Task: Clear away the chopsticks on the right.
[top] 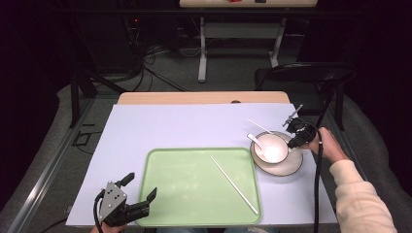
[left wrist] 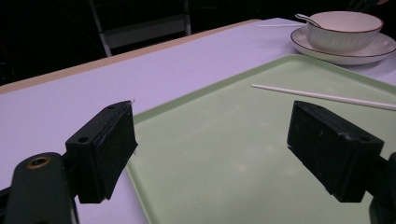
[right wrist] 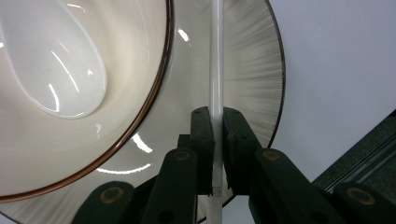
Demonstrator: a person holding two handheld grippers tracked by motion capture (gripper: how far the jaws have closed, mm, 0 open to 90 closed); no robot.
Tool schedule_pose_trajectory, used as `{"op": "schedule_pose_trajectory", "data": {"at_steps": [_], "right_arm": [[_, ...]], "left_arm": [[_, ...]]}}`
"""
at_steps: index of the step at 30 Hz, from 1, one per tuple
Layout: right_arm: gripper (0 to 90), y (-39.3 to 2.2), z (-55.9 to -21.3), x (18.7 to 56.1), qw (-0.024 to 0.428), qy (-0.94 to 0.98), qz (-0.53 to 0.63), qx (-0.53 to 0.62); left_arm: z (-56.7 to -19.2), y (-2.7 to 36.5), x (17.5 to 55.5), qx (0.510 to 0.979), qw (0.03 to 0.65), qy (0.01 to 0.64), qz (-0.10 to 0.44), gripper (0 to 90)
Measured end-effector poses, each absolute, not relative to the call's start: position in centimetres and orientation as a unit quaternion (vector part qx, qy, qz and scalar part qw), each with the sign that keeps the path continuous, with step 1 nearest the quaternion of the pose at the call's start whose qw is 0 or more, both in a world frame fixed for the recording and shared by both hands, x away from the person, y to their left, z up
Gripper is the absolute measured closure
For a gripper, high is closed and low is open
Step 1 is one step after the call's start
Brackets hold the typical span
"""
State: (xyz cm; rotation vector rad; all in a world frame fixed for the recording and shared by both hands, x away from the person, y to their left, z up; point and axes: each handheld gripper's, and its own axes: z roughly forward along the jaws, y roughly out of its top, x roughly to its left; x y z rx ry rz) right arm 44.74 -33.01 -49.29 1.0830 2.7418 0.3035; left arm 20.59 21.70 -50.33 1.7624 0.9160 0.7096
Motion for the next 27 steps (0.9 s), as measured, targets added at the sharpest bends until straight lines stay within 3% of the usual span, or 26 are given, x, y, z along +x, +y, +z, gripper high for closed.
{"op": "schedule_pose_trajectory", "data": {"at_steps": [27], "right_arm": [[83.6, -32.4, -41.8, 40.1, 0.149, 0.849, 0.146, 0.486]], "left_arm": [[-50.3, 21.7, 20.6, 0.729, 0.492, 0.376, 0.293, 15.4]]}}
